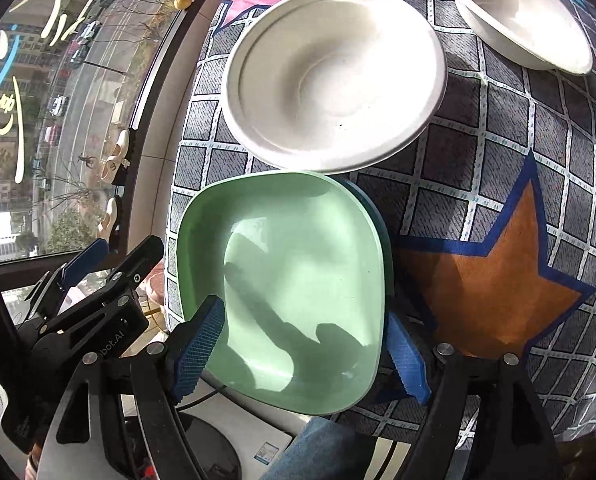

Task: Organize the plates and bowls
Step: 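Withdraw both grippers and move them to the wide white paper bowl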

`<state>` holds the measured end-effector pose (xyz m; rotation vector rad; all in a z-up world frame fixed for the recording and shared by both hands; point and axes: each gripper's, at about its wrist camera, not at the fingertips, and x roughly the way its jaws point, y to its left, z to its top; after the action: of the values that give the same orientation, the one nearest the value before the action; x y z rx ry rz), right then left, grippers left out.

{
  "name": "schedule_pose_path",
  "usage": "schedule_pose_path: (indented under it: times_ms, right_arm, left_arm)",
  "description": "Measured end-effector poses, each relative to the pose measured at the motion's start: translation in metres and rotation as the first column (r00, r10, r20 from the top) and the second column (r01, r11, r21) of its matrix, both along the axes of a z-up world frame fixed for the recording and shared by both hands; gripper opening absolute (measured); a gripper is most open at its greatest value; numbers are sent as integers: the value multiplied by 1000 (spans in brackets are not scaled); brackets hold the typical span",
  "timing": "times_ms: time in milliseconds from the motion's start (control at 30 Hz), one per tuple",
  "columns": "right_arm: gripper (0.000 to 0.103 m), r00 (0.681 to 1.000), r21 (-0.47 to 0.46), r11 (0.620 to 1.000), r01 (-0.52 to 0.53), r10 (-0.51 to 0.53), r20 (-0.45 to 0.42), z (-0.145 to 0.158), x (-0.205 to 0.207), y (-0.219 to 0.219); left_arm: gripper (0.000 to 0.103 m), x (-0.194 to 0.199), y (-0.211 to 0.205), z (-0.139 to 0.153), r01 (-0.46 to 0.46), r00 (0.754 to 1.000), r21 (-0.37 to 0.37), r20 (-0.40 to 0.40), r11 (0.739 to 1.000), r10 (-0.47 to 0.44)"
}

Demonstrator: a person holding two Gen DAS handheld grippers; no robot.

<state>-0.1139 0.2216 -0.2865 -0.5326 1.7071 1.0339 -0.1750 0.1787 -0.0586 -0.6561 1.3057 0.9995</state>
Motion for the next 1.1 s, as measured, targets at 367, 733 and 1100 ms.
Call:
schedule_pose_path:
  times_ms: [367, 733, 1100]
  right_arm:
    - [80, 992, 110, 993, 37, -49, 112, 30, 28, -27]
    - [80, 931, -119, 993, 1, 42, 362, -2, 44, -48]
    - [80, 954, -134, 990, -49, 86, 287, -19, 22, -44]
  left_arm:
    - [79, 17, -15, 4, 14, 1000, -10, 7, 1000, -14]
    - [79, 38, -31, -4, 56, 998, -48, 17, 997, -55]
    - [79, 39, -20, 9, 54, 998, -24, 22, 998, -53]
